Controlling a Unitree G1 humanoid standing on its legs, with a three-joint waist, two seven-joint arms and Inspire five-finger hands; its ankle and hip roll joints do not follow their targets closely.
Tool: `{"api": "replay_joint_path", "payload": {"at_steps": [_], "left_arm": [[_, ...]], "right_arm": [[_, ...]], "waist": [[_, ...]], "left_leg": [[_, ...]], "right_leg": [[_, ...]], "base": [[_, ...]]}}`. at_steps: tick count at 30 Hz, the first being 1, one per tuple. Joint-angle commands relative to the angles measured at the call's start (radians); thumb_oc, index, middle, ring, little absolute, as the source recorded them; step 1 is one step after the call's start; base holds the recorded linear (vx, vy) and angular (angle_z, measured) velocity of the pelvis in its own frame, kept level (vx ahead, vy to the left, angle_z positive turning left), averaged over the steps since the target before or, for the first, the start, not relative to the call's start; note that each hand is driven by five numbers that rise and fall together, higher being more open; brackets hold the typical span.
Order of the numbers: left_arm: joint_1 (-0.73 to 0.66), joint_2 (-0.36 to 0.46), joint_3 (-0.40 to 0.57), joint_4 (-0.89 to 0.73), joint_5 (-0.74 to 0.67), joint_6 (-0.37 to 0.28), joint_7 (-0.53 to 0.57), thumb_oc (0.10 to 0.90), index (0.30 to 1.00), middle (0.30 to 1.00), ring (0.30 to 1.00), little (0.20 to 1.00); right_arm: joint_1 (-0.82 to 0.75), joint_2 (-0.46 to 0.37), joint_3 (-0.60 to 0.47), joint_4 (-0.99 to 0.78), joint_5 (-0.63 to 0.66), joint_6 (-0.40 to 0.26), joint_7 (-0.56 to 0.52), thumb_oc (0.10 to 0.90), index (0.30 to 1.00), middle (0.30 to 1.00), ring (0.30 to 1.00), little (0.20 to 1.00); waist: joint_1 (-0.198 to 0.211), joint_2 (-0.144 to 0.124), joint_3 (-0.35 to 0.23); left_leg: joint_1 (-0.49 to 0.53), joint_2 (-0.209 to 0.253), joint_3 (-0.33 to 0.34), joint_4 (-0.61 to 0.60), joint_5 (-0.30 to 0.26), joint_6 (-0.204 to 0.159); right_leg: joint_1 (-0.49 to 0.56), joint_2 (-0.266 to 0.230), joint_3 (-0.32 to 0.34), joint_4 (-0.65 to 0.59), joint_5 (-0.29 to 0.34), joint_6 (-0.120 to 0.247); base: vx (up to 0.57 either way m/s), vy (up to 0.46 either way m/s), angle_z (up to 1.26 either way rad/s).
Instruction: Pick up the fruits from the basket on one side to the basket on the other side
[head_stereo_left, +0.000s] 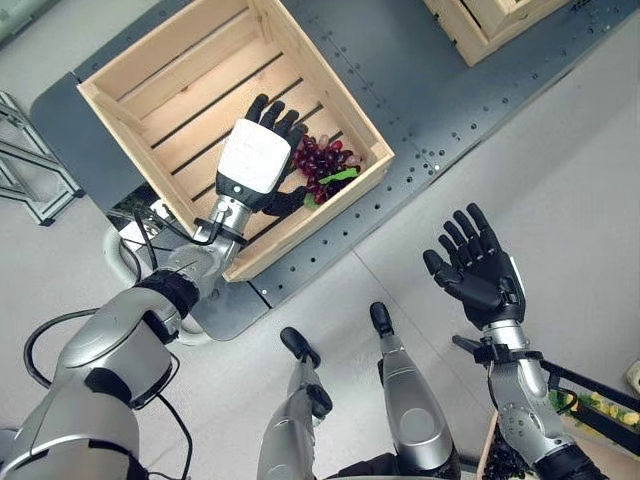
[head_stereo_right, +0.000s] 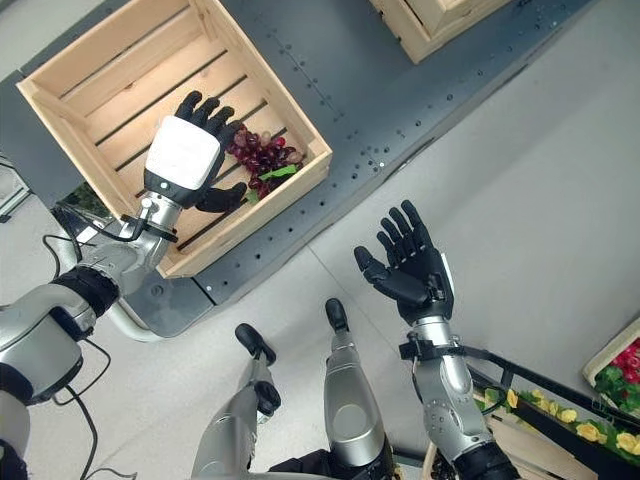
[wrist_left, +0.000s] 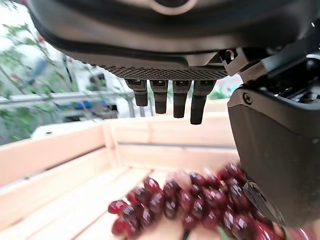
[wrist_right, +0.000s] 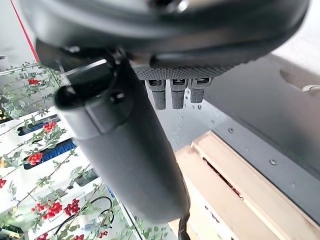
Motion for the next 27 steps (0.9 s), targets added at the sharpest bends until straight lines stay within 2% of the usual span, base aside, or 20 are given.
{"api": "replay_joint_path", "payload": {"at_steps": [1,10,15,17,20,27], "left_arm": [[-0.183,0.024,0.071,0.068,0.002,0.017,0.021,0.800,0.900,0.900,0.900,0.900],[-0.284,-0.002,0.009,0.101,0.023,0.040,-0.074,0.800,0.900,0.900,0.900,0.900],[-0.338,-0.010,-0.014,0.114,0.027,0.090,-0.061,0.800,0.900,0.900,0.900,0.900],[-0.350,-0.015,-0.012,0.123,0.034,0.087,-0.066,0.800,0.900,0.900,0.900,0.900],[-0.362,-0.021,-0.024,0.130,0.031,0.086,-0.112,0.800,0.900,0.900,0.900,0.900],[-0.380,-0.044,-0.053,0.162,-0.064,0.125,-0.322,0.800,0.900,0.900,0.900,0.900]], "right_arm": [[-0.030,-0.038,-0.055,-0.054,0.001,-0.088,0.042,0.800,0.900,0.900,0.900,0.900],[-0.056,-0.035,-0.054,-0.043,-0.001,-0.096,0.029,0.800,0.900,0.900,0.900,0.900],[-0.065,-0.033,-0.049,-0.039,0.004,-0.099,0.035,0.800,0.900,0.900,0.900,0.900],[-0.063,-0.031,-0.049,-0.030,0.011,-0.106,0.046,0.800,0.900,0.900,0.900,0.900],[-0.065,-0.032,-0.050,-0.029,0.019,-0.107,0.049,0.800,0.900,0.900,0.900,0.900],[-0.085,-0.023,-0.052,-0.036,0.000,-0.092,0.008,0.800,0.900,0.900,0.900,0.900]], "waist": [[-0.029,-0.019,-0.015],[-0.046,-0.017,-0.005],[-0.054,-0.018,-0.005],[-0.056,-0.018,-0.005],[-0.057,-0.020,-0.005],[-0.064,-0.024,-0.005]], "left_leg": [[0.067,0.093,0.021,0.099,-0.098,-0.142],[0.014,0.093,0.028,0.111,-0.085,-0.149],[-0.007,0.096,0.034,0.113,-0.081,-0.152],[-0.011,0.097,0.036,0.114,-0.079,-0.152],[-0.024,0.100,0.033,0.124,-0.075,-0.154],[-0.039,0.102,0.037,0.127,-0.073,-0.155]], "right_leg": [[-0.099,0.052,0.002,0.049,0.049,-0.071],[-0.165,0.054,0.009,0.069,0.056,-0.075],[-0.191,0.055,0.011,0.075,0.058,-0.076],[-0.198,0.056,0.009,0.082,0.056,-0.078],[-0.208,0.060,0.008,0.091,0.052,-0.080],[-0.222,0.059,0.010,0.089,0.057,-0.079]], "base": [[-0.01,-0.032,-0.13],[-0.01,-0.017,-0.05],[0.00,-0.003,-0.01],[-0.01,-0.023,-0.06],[-0.01,-0.023,-0.06],[0.01,-0.017,0.02]]}}
